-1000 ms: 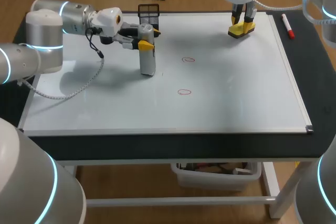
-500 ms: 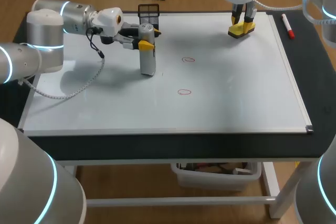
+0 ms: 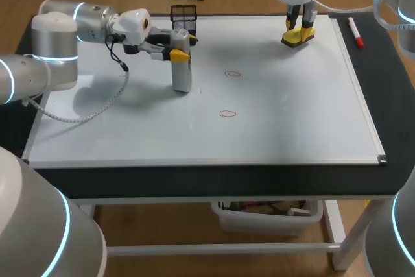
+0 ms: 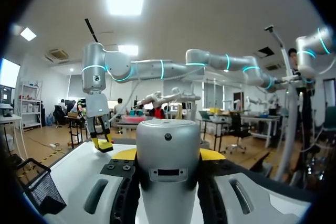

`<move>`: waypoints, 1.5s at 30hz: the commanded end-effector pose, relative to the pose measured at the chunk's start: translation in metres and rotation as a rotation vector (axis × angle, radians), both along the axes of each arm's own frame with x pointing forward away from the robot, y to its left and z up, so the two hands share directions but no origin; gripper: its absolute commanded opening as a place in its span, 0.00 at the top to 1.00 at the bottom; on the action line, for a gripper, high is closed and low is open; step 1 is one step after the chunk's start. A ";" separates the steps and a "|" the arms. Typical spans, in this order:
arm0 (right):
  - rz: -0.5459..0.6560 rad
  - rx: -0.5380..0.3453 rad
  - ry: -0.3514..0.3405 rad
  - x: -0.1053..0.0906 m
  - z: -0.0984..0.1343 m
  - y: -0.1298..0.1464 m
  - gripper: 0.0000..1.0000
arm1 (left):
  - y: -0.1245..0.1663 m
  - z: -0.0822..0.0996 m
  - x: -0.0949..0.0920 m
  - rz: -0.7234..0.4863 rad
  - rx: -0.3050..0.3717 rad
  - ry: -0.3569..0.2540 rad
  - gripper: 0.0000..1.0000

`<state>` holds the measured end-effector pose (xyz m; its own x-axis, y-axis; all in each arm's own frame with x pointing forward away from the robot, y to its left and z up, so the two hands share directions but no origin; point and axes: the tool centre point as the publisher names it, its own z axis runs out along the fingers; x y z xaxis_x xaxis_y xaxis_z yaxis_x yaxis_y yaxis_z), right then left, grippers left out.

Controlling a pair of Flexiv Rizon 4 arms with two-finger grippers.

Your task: Pick up the inspection probe, press it on each red-marked spot on the whiteboard one by one, put down the probe, pick up the eraser, and wipe off all the red marks.

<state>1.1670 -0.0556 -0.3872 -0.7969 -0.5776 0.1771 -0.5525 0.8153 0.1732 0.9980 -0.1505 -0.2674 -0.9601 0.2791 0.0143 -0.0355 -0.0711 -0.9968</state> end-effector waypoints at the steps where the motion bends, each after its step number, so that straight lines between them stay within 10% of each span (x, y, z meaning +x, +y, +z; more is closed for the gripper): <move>1: 0.003 -0.005 -0.004 -0.003 0.005 0.000 1.00 | 0.010 0.015 0.001 0.024 0.011 -0.009 1.00; 20: 0.003 -0.005 -0.004 -0.003 0.005 0.000 1.00 | 0.093 0.053 0.069 0.233 0.012 -0.117 1.00; 45: 0.003 -0.005 -0.004 -0.003 0.005 0.000 1.00 | 0.166 0.041 0.129 0.378 0.005 -0.096 1.00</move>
<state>1.1670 -0.0556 -0.3872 -0.7969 -0.5775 0.1771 -0.5524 0.8154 0.1731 1.1236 0.0117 -0.2234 -0.9911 -0.1059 -0.0806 0.0859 -0.0466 -0.9952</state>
